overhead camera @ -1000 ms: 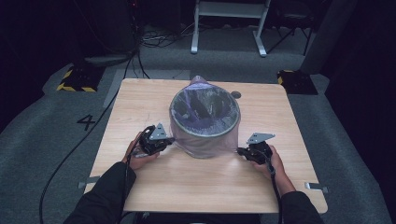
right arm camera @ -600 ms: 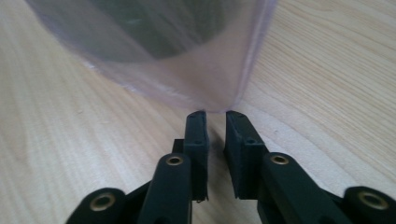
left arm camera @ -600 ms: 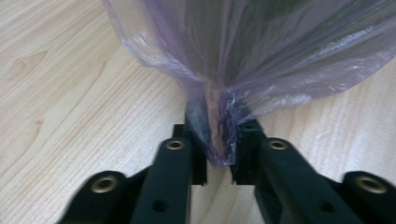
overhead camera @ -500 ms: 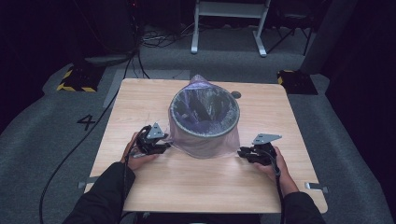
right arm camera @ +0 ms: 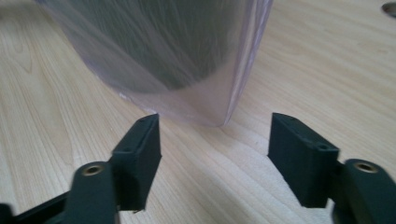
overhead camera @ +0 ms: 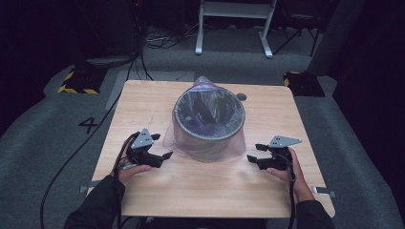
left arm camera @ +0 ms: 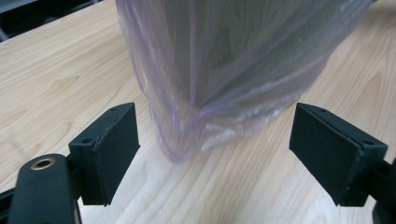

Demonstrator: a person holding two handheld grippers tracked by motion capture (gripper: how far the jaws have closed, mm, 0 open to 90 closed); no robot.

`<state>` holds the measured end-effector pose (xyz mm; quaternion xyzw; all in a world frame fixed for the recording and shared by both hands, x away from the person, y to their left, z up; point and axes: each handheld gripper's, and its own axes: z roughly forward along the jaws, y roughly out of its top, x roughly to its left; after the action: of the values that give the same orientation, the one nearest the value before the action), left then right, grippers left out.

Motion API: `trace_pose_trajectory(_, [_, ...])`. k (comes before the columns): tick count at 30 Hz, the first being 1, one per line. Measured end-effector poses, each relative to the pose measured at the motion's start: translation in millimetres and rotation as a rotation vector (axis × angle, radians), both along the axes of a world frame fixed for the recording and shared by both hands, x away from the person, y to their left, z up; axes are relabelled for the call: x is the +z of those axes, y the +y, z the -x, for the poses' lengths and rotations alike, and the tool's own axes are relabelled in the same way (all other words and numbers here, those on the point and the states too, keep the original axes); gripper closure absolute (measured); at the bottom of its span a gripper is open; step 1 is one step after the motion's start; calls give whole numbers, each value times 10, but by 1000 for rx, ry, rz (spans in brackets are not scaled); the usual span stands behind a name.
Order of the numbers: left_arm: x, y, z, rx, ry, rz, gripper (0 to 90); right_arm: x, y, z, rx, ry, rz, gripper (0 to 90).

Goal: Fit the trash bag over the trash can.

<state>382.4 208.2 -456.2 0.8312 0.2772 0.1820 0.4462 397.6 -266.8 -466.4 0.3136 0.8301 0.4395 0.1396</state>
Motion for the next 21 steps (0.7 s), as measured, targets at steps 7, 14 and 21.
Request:
trace_pose_trajectory(7, [-127, 26, 106, 10, 35, -52, 154, 155, -50, 36, -35, -49, -28, 229])
trace_pose_trajectory(14, [-319, 10, 173, -3, 98, -123, 156, 441, -73, 57, -47, -122, -50, 221])
trace_pose_trajectory(21, [-406, -16, 210, -15, 141, -139, 156, 673, -54, 20, -66, -179, -38, 204])
